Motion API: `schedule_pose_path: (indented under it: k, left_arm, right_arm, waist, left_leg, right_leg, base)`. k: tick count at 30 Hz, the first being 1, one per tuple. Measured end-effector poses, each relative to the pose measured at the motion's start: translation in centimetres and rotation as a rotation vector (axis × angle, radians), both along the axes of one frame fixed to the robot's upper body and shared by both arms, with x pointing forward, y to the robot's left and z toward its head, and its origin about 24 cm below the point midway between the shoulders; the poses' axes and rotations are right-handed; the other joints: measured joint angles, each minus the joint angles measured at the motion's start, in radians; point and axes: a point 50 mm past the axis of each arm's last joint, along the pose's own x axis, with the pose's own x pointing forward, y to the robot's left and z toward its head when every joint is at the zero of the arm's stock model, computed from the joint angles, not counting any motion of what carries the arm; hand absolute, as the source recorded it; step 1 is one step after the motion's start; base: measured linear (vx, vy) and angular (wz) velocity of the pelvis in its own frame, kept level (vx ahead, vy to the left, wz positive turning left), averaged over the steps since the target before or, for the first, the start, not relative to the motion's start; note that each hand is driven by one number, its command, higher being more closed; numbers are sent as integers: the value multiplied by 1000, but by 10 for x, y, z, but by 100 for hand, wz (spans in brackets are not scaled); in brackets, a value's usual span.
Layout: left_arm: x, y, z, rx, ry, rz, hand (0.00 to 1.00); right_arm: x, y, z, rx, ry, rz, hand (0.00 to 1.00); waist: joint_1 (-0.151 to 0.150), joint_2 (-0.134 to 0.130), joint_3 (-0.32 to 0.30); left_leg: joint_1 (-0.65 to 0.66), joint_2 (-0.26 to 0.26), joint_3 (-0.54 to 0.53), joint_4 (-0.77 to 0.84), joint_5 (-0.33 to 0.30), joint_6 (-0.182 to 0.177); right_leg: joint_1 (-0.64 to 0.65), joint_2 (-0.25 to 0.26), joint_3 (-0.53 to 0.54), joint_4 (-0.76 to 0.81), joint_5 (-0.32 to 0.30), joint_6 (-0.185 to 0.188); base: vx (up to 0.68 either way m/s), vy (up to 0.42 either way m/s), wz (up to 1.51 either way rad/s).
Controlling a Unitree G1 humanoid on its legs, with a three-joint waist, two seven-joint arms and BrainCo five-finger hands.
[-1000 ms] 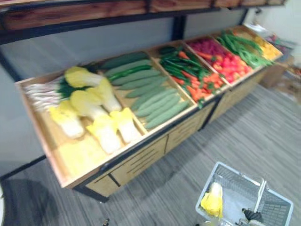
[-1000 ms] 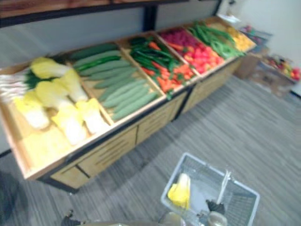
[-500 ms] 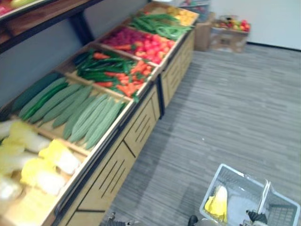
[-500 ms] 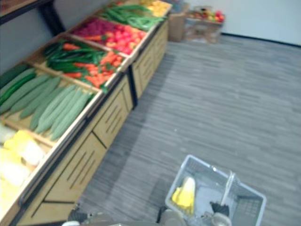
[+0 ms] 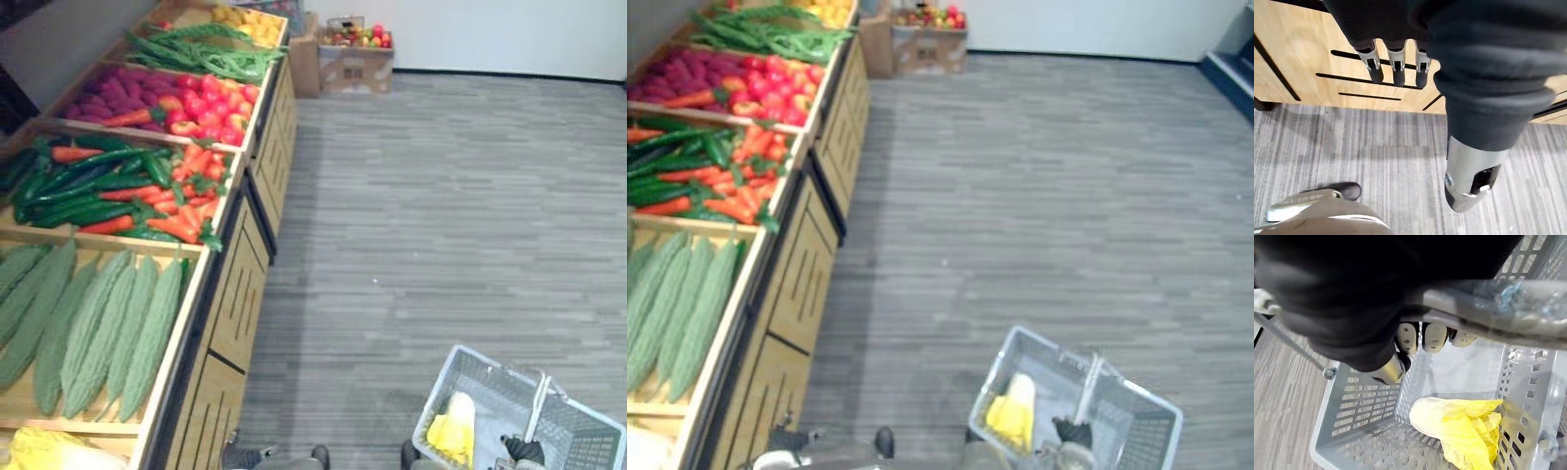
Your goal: Pick vegetable in the basket
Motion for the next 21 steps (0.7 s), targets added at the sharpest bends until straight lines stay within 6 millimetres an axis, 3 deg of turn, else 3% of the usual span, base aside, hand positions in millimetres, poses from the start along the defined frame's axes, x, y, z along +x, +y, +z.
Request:
schedule_pose_path:
  k: [3,6,8,9,10,12,15,17,18,19,21]
  left_arm:
    - [-1,-1,0,-3,5,-28,0]
    - [0,0,0,3,10,-71,0]
    - [-6,-2,-2,4,31,-94,0]
    - [-6,-1,-1,7,33,-101,0]
    - [-8,-1,-2,9,38,-98,0]
    - [-9,3,-1,17,41,-85,0]
    - [-8,6,-1,19,36,-62,0]
    - [0,6,1,20,26,-59,0]
    - [4,5,1,13,14,-41,0]
    - [6,-2,0,-9,9,-18,0]
    - [11,-6,1,-22,-19,-11,0]
  right_arm:
    - [5,10,0,25,-27,18,100]
    - [8,15,2,37,-57,21,100]
    - [20,16,9,16,-115,52,100]
    - [22,15,10,12,-128,55,100]
    - [20,16,10,12,-127,53,100]
    - [20,18,9,17,-130,50,100]
    - [19,19,8,24,-129,32,100]
    - [16,18,8,30,-124,-1,100]
    - [14,17,7,33,-115,-20,100]
    - [15,11,8,27,-114,-41,100]
    - [12,6,8,22,-115,-78,100]
  waist:
    - [5,0,-8]
    - [11,-10,-5]
    - [26,-10,0]
    - [25,-1,4]
    - [23,-5,3]
    - [22,-11,0]
    - [22,-16,-1]
    - [22,-17,-1]
    - [24,-13,-1]
    - [26,22,0]
    - [19,26,-6]
  left_leg:
    - [15,-5,22,11,-20,39]
    - [24,2,45,73,-85,88]
    - [46,31,92,127,-132,96]
    - [55,42,92,146,-143,102]
    - [70,67,97,168,-164,98]
    - [90,102,97,170,-175,84]
    - [94,159,85,166,-189,45]
    - [98,185,78,147,-196,8]
    - [123,206,75,128,-206,-15]
    - [155,247,74,89,-197,-21]
    - [188,249,74,52,-145,-29]
  right_leg:
    - [-9,-11,3,43,-25,36]
    - [-62,-16,-2,212,-83,51]
    - [-219,-27,-63,536,-62,37]
    - [-247,-36,-89,602,-52,39]
    - [-282,-53,-142,684,-63,29]
    - [-305,-84,-212,684,-72,18]
    - [-298,-98,-255,455,-64,23]
    - [-288,-107,-251,282,-33,42]
    - [-267,-105,-269,231,77,50]
    - [-256,-77,-308,283,47,32]
    - [-302,-93,-312,426,-54,11]
  base:
    - [-20,29,-21]
    - [-43,-25,-30]
    - [-69,-42,-71]
    - [54,-70,-30]
    - [110,-90,-13]
    - [158,-129,-7]
    - [249,-216,0]
    - [376,-342,7]
    - [411,-402,8]
    - [489,-438,15]
    - [404,-323,23]
